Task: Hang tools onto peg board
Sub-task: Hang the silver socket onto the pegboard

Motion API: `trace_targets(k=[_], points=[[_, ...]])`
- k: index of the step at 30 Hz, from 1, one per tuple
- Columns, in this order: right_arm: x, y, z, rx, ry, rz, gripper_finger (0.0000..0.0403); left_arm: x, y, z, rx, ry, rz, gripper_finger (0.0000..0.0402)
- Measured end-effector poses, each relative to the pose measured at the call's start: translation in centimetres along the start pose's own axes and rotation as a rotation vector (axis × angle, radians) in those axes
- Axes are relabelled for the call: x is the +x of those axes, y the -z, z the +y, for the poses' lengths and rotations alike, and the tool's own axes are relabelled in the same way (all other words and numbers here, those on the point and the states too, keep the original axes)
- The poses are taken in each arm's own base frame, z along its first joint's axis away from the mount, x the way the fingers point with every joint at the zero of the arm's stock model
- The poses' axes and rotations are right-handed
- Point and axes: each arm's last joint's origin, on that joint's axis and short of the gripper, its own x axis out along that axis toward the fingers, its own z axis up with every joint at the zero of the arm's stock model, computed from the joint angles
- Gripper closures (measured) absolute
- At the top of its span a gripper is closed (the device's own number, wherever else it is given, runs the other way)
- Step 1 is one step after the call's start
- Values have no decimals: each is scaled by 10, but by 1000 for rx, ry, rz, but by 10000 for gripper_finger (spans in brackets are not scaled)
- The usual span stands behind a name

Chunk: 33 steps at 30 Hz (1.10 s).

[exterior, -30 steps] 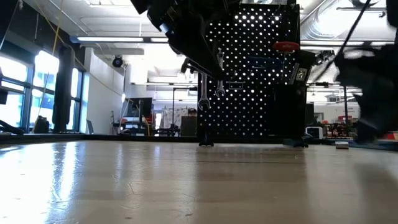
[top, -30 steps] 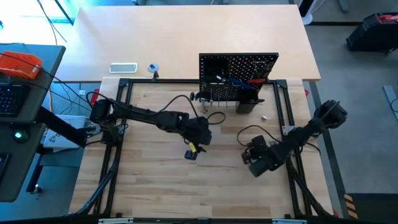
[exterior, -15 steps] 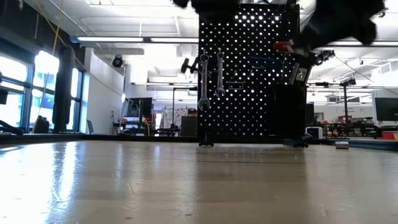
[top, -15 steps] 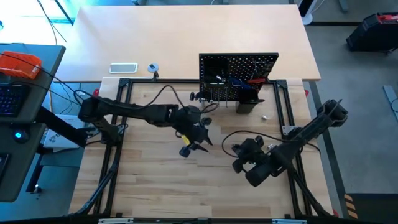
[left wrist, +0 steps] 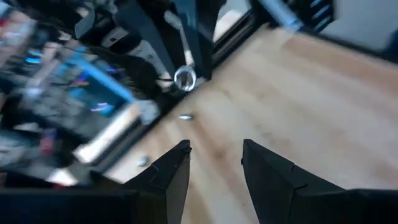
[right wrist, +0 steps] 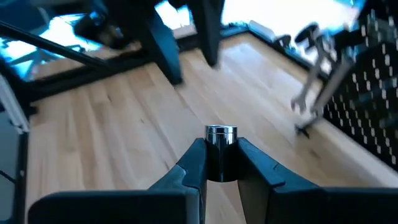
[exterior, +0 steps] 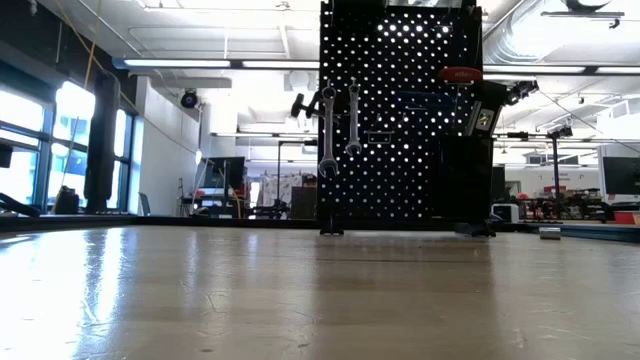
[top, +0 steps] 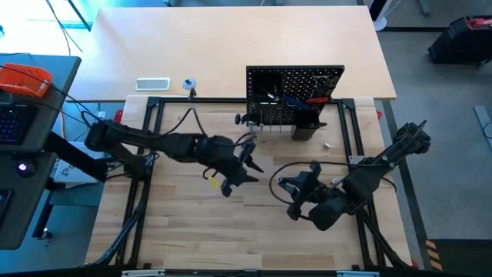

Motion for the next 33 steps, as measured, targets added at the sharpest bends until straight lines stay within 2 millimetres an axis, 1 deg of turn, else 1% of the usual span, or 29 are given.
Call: trace_targets(k=[3, 8, 11, 15, 21, 24, 27, 33], points=[[-7, -16, 3, -28, -24, -38, 354, 1, -4, -2, 59, -113, 60, 264], [-17, -37, 5, -63, -12, -113, 354, -3, -14, 3, 143, -390, 165, 264], [-22, -49, 7, -98, 0, -179, 354, -10, -25, 5, 198, -453, 125, 264], [-25, -65, 11, -151, -9, -256, 354, -21, -37, 8, 234, -511, 57, 264], [-29, -85, 16, -220, -28, -356, 354, -39, -46, 15, 220, -580, -5, 264], [-30, -93, 17, -250, -69, -394, 354, -42, -47, 16, 233, -590, -17, 264], [-28, -98, 18, -268, -111, -418, 354, -42, -50, 13, 273, -576, -23, 264], [-25, -103, 16, -291, -117, -440, 354, -42, -53, 8, 312, -550, -35, 264]])
